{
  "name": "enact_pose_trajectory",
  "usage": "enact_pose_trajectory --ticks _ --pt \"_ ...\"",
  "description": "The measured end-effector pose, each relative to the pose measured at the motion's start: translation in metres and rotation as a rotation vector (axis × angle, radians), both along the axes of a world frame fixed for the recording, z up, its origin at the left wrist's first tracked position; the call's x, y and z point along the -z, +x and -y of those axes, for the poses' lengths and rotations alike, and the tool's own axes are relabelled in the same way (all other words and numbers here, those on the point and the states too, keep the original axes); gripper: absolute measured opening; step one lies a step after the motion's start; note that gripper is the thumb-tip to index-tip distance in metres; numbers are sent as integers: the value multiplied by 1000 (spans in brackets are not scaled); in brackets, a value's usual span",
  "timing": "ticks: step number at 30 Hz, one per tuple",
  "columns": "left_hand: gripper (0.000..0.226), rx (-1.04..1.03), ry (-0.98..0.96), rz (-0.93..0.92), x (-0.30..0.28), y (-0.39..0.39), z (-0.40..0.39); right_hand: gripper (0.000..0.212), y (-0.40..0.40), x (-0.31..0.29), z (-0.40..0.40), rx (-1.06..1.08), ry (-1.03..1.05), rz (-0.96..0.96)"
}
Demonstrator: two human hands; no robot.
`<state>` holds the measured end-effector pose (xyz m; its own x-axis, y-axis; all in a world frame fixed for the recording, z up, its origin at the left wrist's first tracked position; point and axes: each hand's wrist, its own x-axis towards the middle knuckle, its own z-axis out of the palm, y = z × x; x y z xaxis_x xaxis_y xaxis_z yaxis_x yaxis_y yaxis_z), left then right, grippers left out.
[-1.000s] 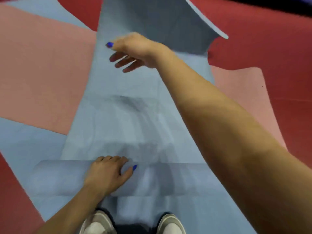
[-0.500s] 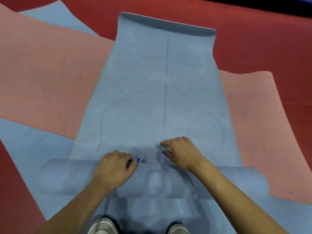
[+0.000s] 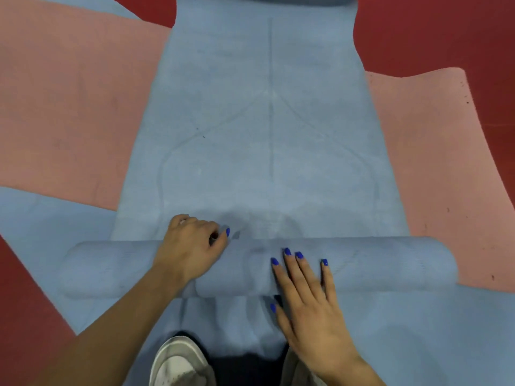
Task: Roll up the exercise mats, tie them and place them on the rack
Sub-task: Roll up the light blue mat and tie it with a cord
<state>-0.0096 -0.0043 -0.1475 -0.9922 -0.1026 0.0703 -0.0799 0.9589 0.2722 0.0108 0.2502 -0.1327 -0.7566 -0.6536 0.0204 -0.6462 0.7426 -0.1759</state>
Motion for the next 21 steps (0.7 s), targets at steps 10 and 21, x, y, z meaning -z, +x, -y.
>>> enact_pose_trajectory --ticks 10,21 --pt "30 -78 -42 -256 -16 4 -13 105 -49 0 21 -15 132 -4" --pt "69 -44 -240 -108 11 50 -30 109 -153 -37 61 4 264 469"
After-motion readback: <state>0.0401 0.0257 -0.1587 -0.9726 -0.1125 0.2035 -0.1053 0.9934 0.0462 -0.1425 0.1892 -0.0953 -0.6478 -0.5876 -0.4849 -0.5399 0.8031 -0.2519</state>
